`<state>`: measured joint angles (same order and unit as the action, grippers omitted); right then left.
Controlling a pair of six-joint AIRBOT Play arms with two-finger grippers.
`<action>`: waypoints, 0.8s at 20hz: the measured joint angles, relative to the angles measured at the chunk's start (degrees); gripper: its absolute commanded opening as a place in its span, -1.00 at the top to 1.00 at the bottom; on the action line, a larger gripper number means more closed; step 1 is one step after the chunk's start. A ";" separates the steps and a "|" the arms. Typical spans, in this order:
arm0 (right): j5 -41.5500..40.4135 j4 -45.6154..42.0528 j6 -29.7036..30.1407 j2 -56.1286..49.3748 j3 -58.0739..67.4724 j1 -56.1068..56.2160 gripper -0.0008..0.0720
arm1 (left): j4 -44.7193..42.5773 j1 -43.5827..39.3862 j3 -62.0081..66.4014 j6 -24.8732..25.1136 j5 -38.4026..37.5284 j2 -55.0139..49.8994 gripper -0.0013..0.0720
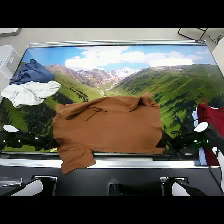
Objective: Fold the clothes and pants, and hang the long-sleeved shirts on hangers.
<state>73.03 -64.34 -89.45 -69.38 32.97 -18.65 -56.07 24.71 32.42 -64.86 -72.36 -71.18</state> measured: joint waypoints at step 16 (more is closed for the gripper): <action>-12.07 0.50 11.39 20.00 63.73 0.00 0.88 | 13.99 -3.39 64.19 -4.00 13.00 21.35 0.91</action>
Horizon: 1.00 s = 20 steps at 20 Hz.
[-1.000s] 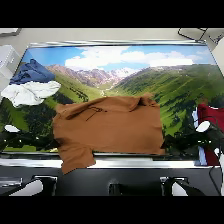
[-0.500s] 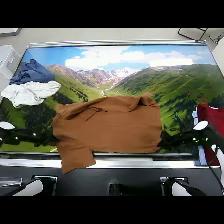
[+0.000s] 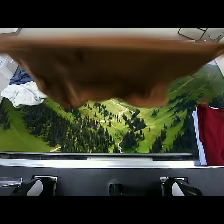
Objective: Fold the clothes and pants, and hang the long-sleeved shirts on hangers.
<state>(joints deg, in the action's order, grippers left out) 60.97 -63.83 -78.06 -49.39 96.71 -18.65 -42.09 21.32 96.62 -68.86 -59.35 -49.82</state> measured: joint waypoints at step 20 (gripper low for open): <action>28.89 -8.85 -10.86 -10.82 3.82 0.55 0.90 | -9.99 -4.50 -2.84 -12.11 -20.00 -4.11 0.92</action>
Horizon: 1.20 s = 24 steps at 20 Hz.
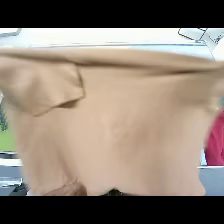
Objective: Fold the clothes and pants, and hang the long-sleeved shirts on hangers.
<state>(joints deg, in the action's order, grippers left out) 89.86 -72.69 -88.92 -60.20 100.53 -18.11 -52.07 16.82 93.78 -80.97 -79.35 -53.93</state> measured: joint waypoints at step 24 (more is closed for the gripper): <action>-55.65 -8.37 -19.58 -30.86 -28.15 12.35 0.88 | -0.20 -17.88 -23.12 4.94 45.51 -36.94 0.91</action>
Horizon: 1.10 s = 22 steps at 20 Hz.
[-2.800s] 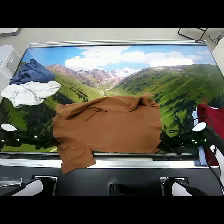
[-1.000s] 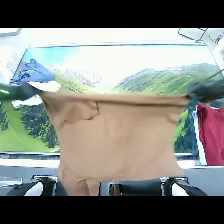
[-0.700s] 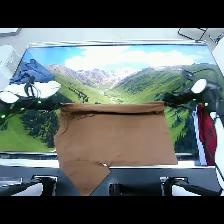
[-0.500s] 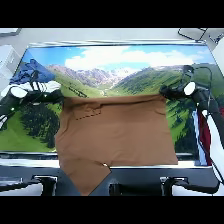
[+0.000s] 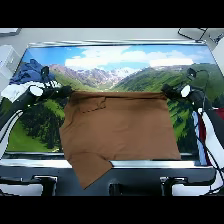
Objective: Fold the clothes and pants, and hang the long-sleeved shirts on hangers.
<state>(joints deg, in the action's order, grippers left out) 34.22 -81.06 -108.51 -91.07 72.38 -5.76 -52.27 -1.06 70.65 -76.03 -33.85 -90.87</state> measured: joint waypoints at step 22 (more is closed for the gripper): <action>39.74 -0.83 14.49 1.60 -0.55 -5.14 -0.57 | -5.70 6.62 -11.80 -4.55 -40.74 5.40 -0.64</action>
<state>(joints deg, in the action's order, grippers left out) 73.95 -81.89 -94.02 -89.47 71.83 -10.90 -57.98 5.56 58.85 -80.58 -74.59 -85.47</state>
